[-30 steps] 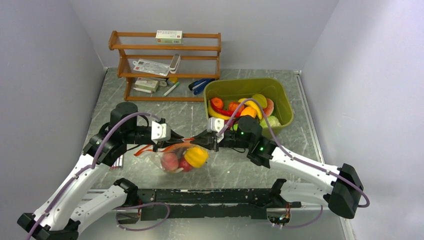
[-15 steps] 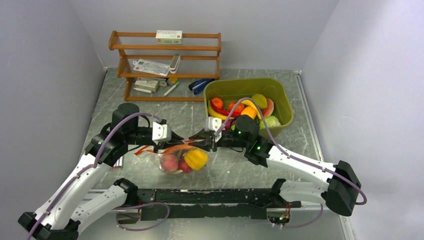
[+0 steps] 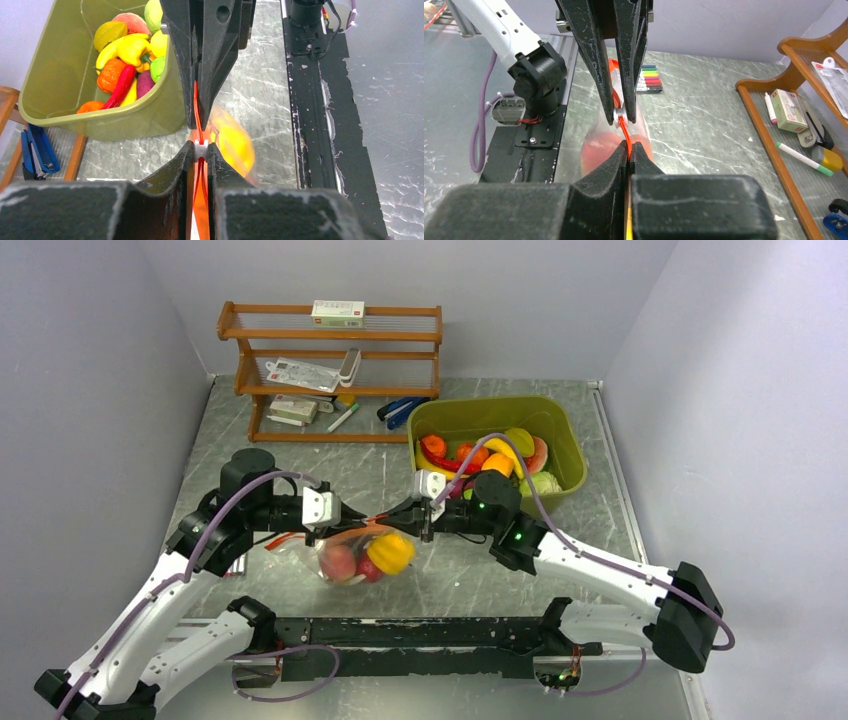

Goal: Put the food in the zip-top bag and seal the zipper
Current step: Zip the zipper food storage bag at the center of the board.

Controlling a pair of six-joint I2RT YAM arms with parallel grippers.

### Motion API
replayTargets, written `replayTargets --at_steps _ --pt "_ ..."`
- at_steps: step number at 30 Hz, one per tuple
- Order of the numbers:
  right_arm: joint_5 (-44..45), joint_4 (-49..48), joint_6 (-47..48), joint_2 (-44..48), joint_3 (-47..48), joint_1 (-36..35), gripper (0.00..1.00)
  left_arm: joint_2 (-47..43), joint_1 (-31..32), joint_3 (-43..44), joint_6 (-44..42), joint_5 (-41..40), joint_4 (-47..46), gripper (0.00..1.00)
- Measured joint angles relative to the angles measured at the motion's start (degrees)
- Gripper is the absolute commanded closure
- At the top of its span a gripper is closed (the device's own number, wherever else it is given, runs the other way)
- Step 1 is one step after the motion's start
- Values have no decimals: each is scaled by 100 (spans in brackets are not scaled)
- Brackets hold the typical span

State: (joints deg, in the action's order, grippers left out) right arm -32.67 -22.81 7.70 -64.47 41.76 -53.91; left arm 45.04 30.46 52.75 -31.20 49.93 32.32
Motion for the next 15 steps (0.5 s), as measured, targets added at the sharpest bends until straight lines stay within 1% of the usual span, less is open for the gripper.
replayTargets --at_steps 10,15 --pt "389 -63 -177 754 -470 -7 100 -170 2 0 -50 -120 98 93" --pt "678 -44 -264 887 -584 33 100 -155 2 2 -48 -251 190 93"
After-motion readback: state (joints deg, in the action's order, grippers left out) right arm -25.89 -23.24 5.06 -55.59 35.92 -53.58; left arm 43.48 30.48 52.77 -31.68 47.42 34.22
